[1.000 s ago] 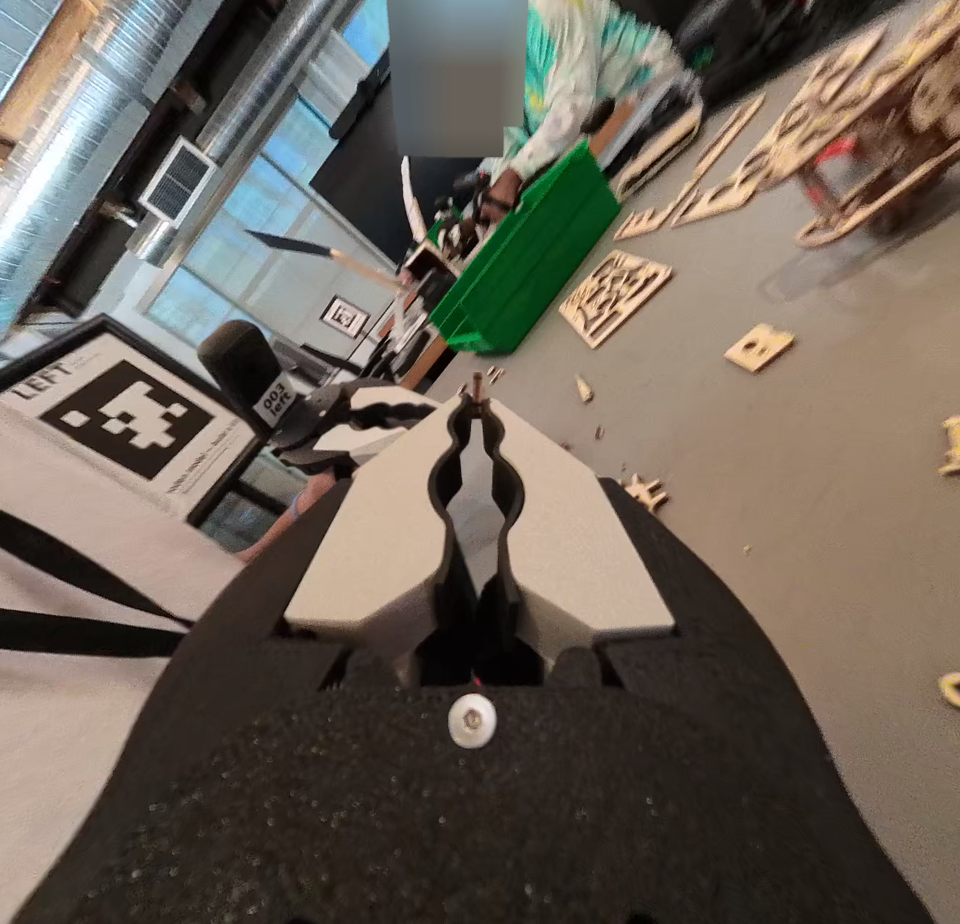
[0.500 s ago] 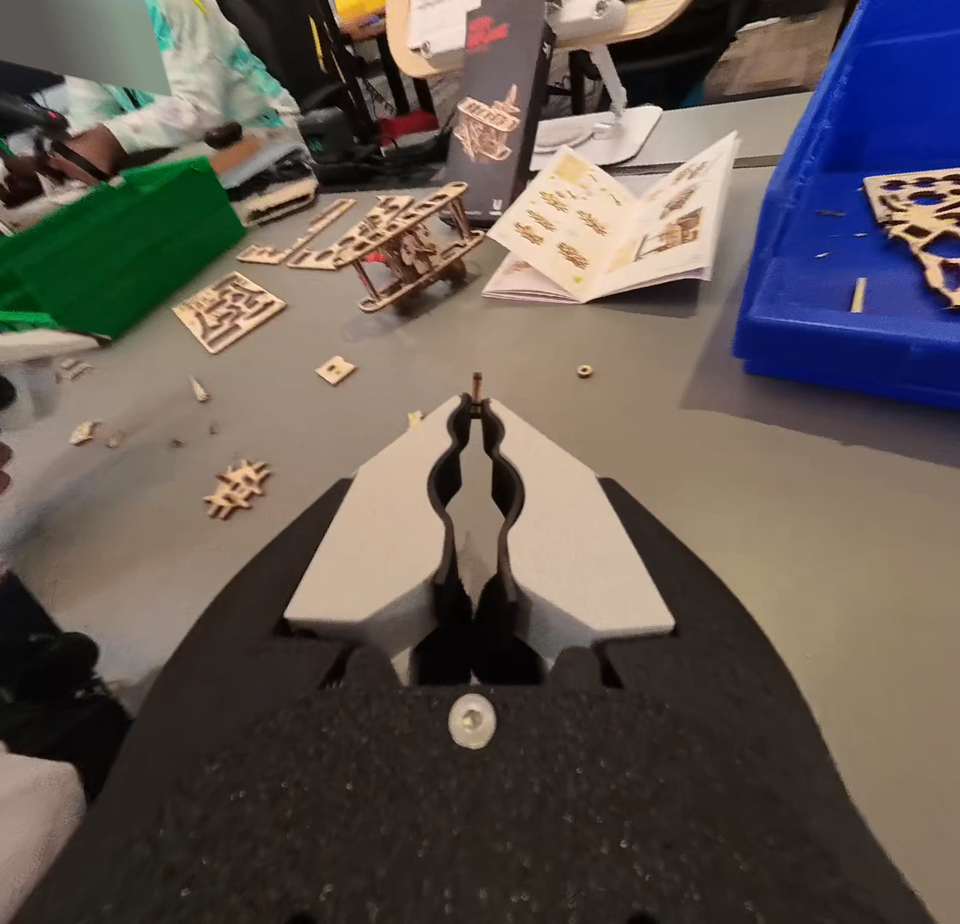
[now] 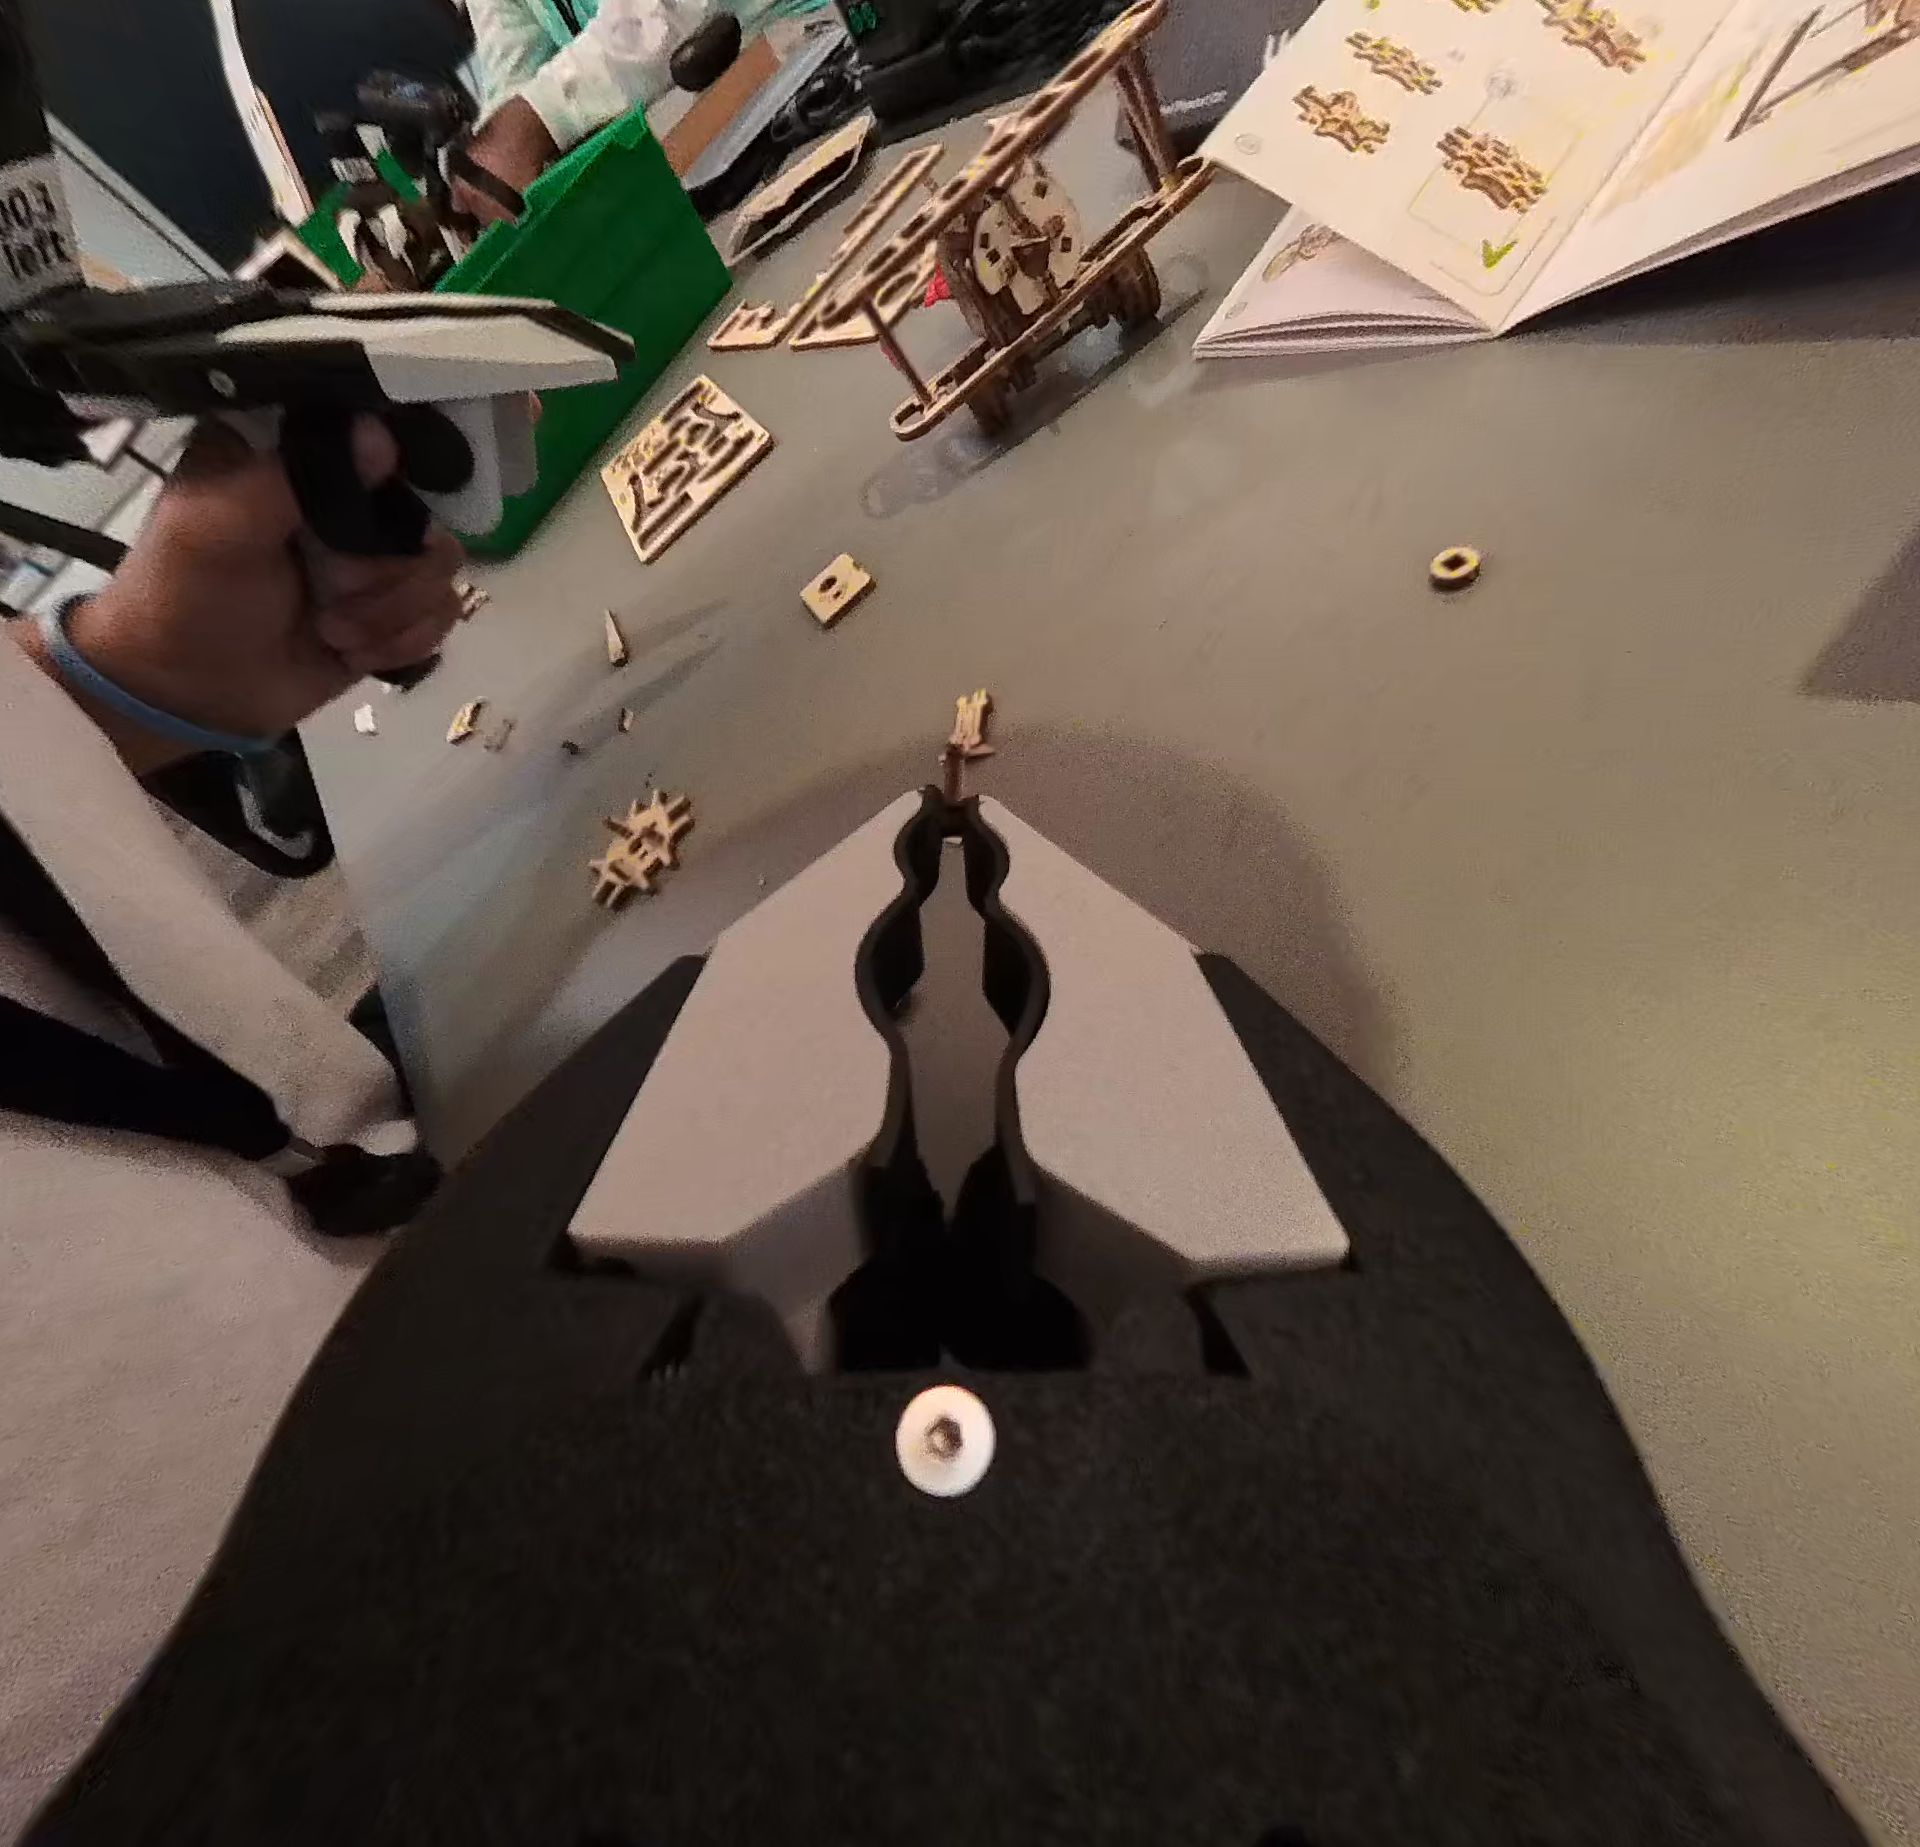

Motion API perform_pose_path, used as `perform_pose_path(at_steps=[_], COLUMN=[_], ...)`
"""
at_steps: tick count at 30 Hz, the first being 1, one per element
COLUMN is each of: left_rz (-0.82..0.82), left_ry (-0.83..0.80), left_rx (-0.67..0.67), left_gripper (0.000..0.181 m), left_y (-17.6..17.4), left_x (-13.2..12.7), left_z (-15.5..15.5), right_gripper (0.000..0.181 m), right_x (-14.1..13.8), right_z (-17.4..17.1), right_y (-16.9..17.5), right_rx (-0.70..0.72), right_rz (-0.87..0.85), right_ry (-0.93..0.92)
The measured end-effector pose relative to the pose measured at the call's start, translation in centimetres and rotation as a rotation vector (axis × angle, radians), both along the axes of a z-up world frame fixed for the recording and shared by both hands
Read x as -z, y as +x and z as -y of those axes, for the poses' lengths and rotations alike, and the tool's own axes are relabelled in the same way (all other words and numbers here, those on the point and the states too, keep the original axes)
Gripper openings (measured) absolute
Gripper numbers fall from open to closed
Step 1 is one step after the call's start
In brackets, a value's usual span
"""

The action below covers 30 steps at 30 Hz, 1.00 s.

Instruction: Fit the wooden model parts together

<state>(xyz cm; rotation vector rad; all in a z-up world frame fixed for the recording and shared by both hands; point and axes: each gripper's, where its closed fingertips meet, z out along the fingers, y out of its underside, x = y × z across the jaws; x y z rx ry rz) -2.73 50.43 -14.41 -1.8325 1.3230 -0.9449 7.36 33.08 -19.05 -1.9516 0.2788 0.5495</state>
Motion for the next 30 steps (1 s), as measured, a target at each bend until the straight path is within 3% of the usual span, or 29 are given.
perform_pose_path(at_steps=[6, 14, 23, 26, 30], left_rz=[-0.044, -0.035, 0.162, 0.195, 0.423], left_ry=[-0.011, -0.023, -0.030, -0.086, -0.040], left_rx=[0.019, 0.059, 0.136, 0.252, 0.551], left_gripper=[0.019, 0.018, 0.025, 0.028, 0.036], left_y=[1.3, 2.6, 3.6, 4.0, 4.2], left_x=[1.7, 1.6, -2.2, -2.6, -6.8], left_z=[-0.1, -0.2, 0.7, 2.7, 6.4], right_gripper=[0.002, 0.002, 0.002, 0.003, 0.003], right_x=[-0.4, -0.2, -0.2, -0.9, -3.0], right_z=[-0.6, -1.6, -2.0, -2.6, -4.0], right_y=[1.0, 1.8, 1.8, 1.6, -0.9], right_rx=[0.024, 0.019, 0.006, -0.001, -0.075], right_rz=[-0.028, -0.045, -0.049, -0.055, -0.127], right_ry=[0.030, 0.019, 0.017, 0.033, -0.027])
